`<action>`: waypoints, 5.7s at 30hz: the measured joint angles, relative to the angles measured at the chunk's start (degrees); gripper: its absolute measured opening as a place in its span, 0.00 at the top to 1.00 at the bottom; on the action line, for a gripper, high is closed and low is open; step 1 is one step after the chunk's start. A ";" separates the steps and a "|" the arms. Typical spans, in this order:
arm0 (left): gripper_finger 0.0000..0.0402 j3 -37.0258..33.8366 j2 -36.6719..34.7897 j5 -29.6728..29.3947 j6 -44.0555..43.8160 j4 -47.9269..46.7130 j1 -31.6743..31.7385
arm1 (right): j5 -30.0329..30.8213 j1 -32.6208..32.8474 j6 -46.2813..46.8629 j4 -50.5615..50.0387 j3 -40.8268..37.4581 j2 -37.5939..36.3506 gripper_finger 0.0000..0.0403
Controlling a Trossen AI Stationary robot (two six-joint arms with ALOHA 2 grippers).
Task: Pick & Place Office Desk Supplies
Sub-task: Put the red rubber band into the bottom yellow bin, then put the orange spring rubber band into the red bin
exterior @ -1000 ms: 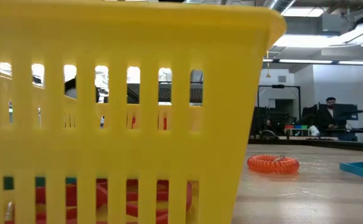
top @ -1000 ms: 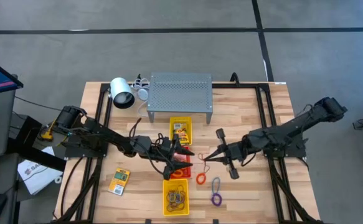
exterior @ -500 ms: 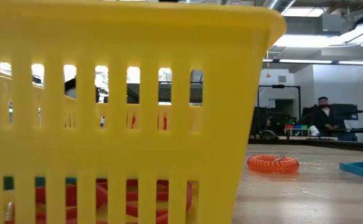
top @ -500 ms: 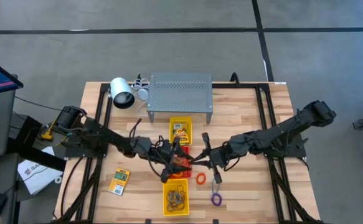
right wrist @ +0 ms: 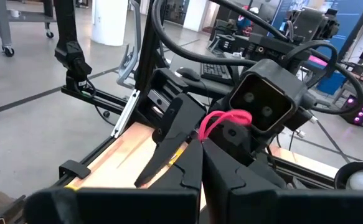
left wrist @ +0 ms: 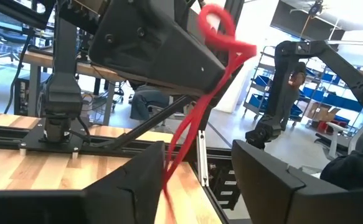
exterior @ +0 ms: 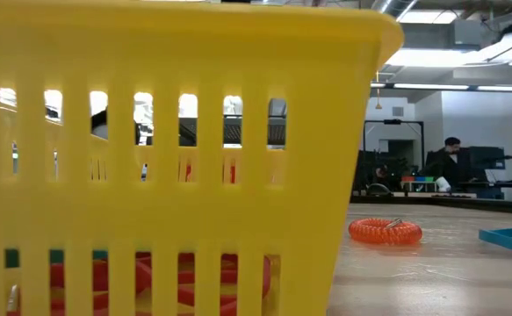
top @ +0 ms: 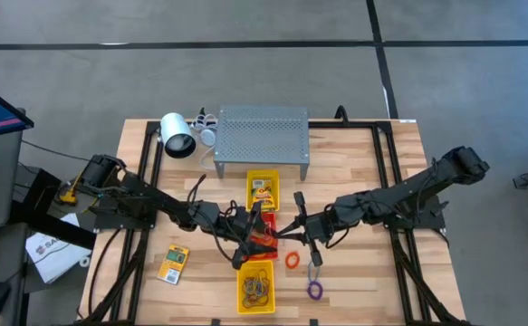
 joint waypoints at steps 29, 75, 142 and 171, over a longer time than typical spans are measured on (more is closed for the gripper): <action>0.99 -0.02 -0.09 -0.03 0.16 -0.06 0.04 | -0.22 -0.01 2.41 1.31 -0.04 0.00 0.97; 0.99 -0.04 -15.56 10.74 12.50 -41.25 -1.14 | 2.22 -3.06 21.83 -18.90 -2.03 2.99 0.29; 0.98 21.27 17.88 19.11 28.38 -55.66 -6.25 | 46.56 21.11 21.32 7.87 -1.97 9.33 0.29; 0.50 21.27 1.35 19.22 23.93 -61.73 -2.95 | 46.34 14.78 22.12 6.82 -1.97 9.38 0.29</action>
